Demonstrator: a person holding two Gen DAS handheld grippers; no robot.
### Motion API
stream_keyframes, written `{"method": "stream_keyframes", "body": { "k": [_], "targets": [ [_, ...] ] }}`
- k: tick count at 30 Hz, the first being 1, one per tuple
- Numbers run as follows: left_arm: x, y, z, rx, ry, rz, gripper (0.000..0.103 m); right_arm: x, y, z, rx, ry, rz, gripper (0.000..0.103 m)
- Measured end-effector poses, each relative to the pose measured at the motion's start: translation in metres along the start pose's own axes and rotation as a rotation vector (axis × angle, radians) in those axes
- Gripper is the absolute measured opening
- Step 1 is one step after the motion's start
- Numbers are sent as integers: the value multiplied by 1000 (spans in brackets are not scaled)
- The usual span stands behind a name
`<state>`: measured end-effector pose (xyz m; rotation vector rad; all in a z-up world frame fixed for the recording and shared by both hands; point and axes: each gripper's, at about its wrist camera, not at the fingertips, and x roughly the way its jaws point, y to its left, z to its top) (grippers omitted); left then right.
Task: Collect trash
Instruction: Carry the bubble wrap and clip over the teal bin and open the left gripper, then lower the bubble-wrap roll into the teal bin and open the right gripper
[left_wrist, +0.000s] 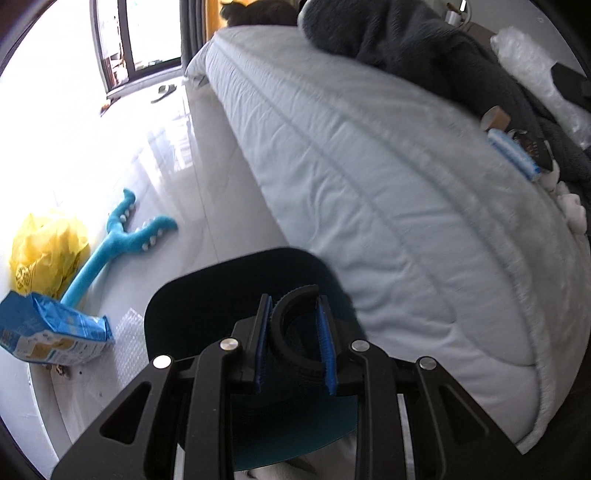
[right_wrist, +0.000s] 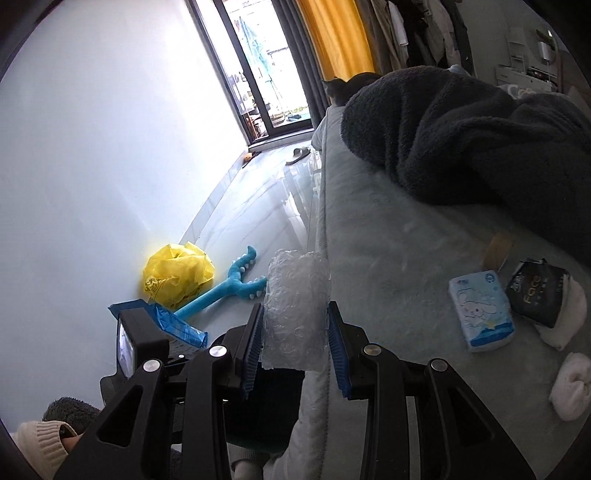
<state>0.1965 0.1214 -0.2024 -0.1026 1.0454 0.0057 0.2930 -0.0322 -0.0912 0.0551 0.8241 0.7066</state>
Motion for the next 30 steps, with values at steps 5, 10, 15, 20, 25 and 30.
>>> {"method": "stream_keyframes", "body": {
  "k": [5,10,15,20,25,30],
  "targets": [
    [14,25,-12,-50,71,0,26,27,15,-2,-5,59,5,35],
    [25,47,-25,-115,139,-16,26,54,36,-9,-31,127,2,35],
    [34,71,-39,-173,187,-20,26,77,52,-18,-58,196,-3,35],
    [35,86,-47,-207,205,-36,30,103,59,-29,-66,270,-18,35],
    [22,91,-44,-204,149,-54,53,129,59,-36,-51,331,-36,35],
    [-1,100,-39,-212,44,-25,61,154,68,-46,-65,378,-55,34]
  ]
}}
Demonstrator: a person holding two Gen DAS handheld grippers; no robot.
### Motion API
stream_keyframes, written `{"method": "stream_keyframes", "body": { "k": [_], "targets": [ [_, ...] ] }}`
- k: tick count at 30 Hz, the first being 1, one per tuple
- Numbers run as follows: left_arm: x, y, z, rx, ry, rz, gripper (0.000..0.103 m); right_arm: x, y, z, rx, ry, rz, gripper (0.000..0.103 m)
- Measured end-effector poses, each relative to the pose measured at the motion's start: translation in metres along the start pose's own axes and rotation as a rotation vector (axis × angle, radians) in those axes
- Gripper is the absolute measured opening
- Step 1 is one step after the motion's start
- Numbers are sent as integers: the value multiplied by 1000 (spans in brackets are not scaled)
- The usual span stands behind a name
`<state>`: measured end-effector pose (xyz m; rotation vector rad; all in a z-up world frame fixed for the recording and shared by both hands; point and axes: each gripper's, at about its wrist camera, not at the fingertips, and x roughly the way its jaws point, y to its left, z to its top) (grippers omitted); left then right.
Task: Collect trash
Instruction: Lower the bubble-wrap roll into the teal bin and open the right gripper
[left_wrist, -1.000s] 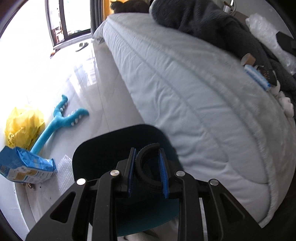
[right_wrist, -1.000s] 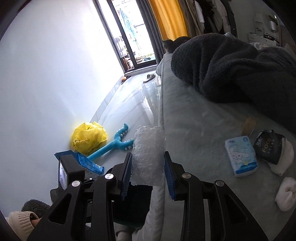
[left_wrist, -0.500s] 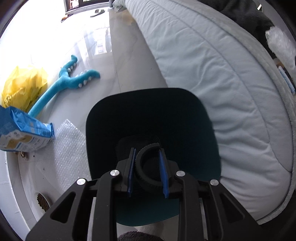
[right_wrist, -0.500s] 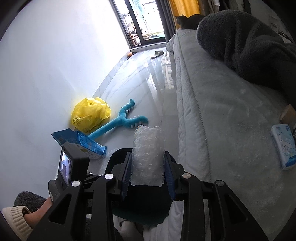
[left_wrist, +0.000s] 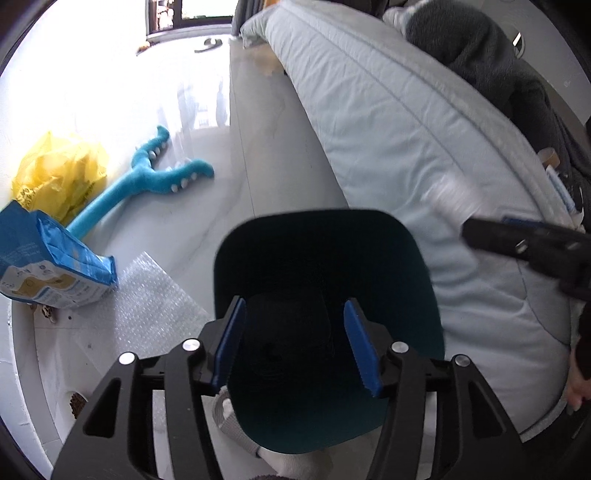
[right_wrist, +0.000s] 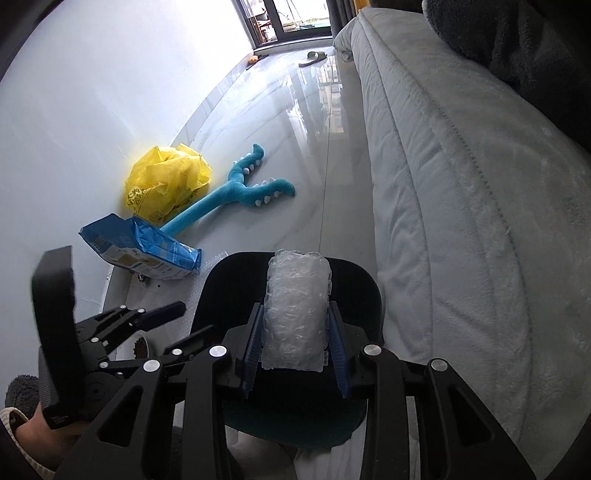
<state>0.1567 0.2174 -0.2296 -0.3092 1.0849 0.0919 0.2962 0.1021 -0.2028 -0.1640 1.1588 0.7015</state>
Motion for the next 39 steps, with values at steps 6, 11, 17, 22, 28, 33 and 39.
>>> {"method": "stream_keyframes", "body": {
  "k": [6,11,17,22,28,33,39],
  "targets": [
    [-24,7,6,-8,-87,14,65,30,4,-4,-7,65,-30,34],
    [-44,13,11,-21,-149,-38,72,55,8,-11,-22,116,-49,35],
    [-61,12,11,22,-213,-82,72,78,18,-16,-50,169,-67,35],
    [-74,22,12,-11,-250,-121,77,99,26,-20,-73,210,-80,35],
    [-92,28,13,12,-309,-87,77,122,27,-29,-74,256,-102,35],
    [-110,27,16,41,-327,-53,77,141,29,-38,-87,293,-122,36],
    [-140,25,21,72,-418,-9,78,152,32,-44,-93,307,-128,58]
  ]
}}
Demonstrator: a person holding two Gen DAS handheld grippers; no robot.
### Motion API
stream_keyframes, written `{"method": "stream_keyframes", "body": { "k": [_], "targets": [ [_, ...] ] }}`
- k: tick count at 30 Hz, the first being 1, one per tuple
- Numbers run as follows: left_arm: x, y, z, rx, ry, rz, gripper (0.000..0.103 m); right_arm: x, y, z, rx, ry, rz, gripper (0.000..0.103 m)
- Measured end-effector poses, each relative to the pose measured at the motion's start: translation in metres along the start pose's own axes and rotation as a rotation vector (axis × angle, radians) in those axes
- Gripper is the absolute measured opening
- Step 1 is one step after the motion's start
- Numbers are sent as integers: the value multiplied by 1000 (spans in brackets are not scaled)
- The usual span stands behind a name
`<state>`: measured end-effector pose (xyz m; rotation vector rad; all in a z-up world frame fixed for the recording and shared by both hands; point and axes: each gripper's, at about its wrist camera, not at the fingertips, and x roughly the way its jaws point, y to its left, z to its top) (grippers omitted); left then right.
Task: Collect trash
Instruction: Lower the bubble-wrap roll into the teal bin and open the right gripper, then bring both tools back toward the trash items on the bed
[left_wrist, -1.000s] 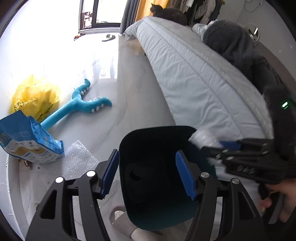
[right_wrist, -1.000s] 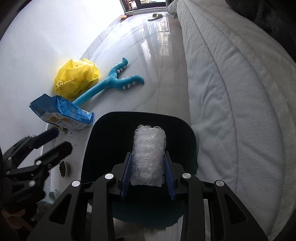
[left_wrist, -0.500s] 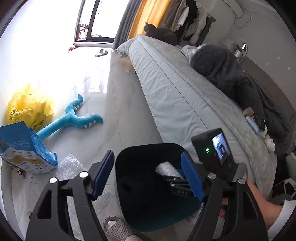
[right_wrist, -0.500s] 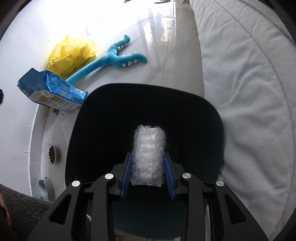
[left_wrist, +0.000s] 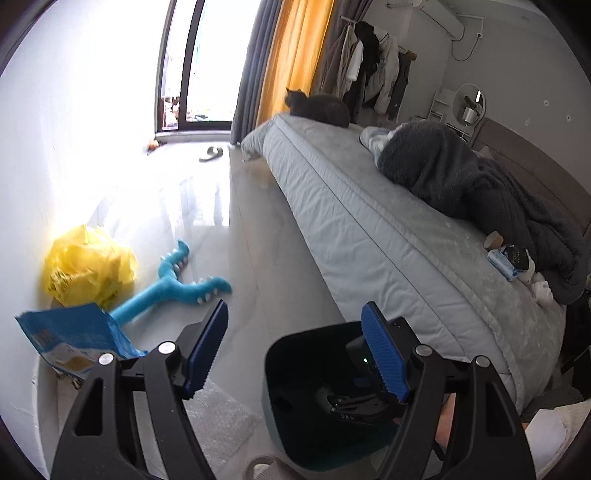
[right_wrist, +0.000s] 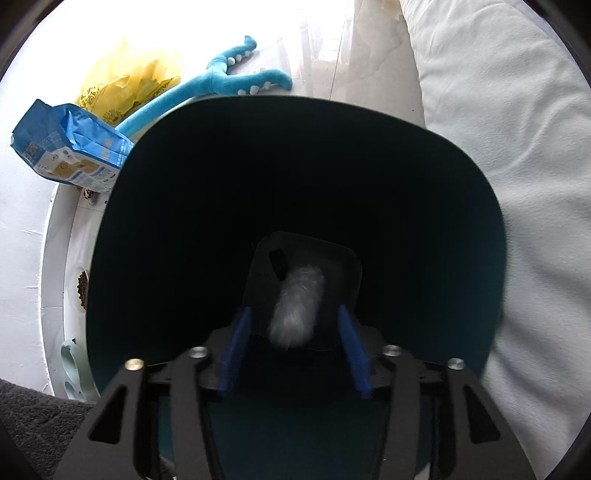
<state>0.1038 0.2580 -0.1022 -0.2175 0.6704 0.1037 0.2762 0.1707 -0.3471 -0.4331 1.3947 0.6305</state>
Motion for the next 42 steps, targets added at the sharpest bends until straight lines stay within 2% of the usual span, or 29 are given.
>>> {"method": "stream_keyframes", "body": {
  "k": [2,4,7,11,17,20,26,32,38,42],
  "targets": [
    [-5,2,4,3,-11,27,82,2,2,0,-2,5,-2,63],
    [-10,5,7,-14,-28,33,83,4,3,1,-8,-1,-7,72],
    [-14,10,11,-37,-33,42,84,4,4,2,-14,-11,-9,78],
    [-20,13,19,-63,-47,44,87,2,3,3,-22,-20,-5,82],
    [-32,3,32,-36,-69,63,94,-14,5,3,-51,-68,-5,84],
    [-38,-5,39,-27,-83,67,95,-34,5,4,-76,-119,-8,85],
    [-47,-21,53,-14,-118,60,96,-90,-5,0,-84,-277,-9,86],
    [-47,-52,62,39,-123,10,97,-145,-20,-10,-83,-421,29,87],
    [-47,-82,63,71,-153,-13,97,-182,-35,-24,-88,-514,13,87],
    [-45,-101,70,61,-167,-45,97,-208,-58,-37,-79,-580,-3,87]
  ]
}}
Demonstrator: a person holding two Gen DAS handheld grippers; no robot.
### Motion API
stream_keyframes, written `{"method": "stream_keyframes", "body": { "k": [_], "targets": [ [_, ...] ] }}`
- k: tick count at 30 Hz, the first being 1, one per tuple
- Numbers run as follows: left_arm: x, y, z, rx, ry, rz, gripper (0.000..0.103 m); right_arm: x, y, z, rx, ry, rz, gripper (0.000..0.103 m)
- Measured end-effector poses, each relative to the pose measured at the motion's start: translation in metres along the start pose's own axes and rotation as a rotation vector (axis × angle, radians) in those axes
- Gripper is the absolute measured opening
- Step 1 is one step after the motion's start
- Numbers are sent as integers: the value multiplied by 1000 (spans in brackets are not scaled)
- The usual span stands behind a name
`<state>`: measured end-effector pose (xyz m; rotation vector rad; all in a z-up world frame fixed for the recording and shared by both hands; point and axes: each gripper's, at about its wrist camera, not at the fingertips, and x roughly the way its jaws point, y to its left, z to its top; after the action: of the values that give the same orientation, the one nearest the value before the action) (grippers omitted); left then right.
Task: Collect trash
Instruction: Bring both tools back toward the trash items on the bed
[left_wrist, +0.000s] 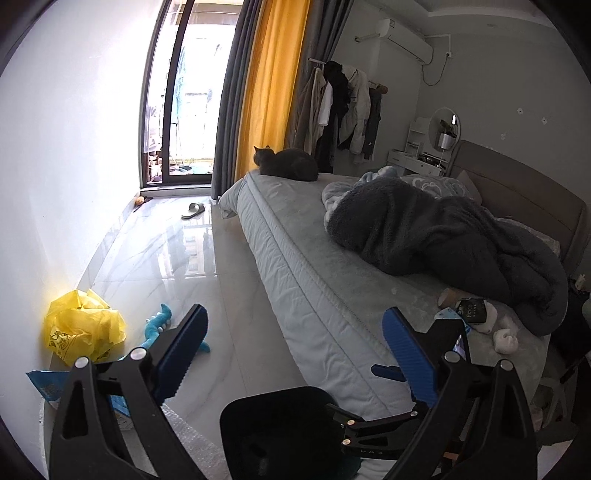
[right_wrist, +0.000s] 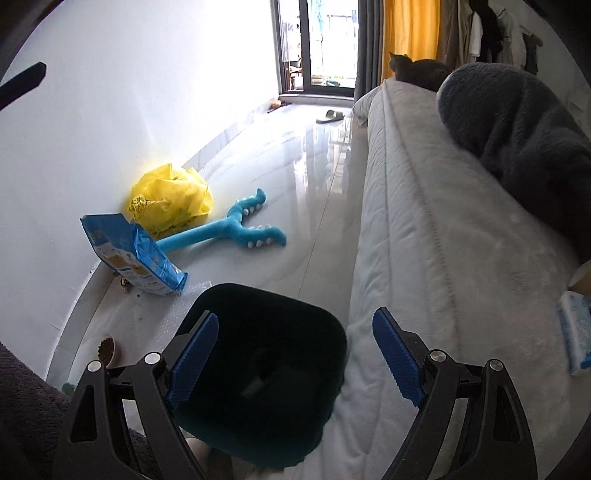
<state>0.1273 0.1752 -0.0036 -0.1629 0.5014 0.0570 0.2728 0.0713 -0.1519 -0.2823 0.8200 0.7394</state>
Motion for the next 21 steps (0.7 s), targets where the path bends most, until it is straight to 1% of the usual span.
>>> {"method": "stream_keyframes", "body": {
  "k": [4,6,14,18,21],
  "targets": [
    [8,-12,1,-28,18,-24,97,-27,-23,-5,21,-49,-19,87],
    [12,-20,2,-33,22,-53,97,-39,-35,-7,34,-68,-33,87],
    [28,-72,4,47,24,-124,97,-78,-78,-19,83,-132,-92,87],
    [37,-96,3,84,22,-146,97,-90,-97,-27,103,-137,-114,87],
    [45,-110,3,81,35,-167,97,-98,-113,-33,112,-139,-138,87]
  ]
}}
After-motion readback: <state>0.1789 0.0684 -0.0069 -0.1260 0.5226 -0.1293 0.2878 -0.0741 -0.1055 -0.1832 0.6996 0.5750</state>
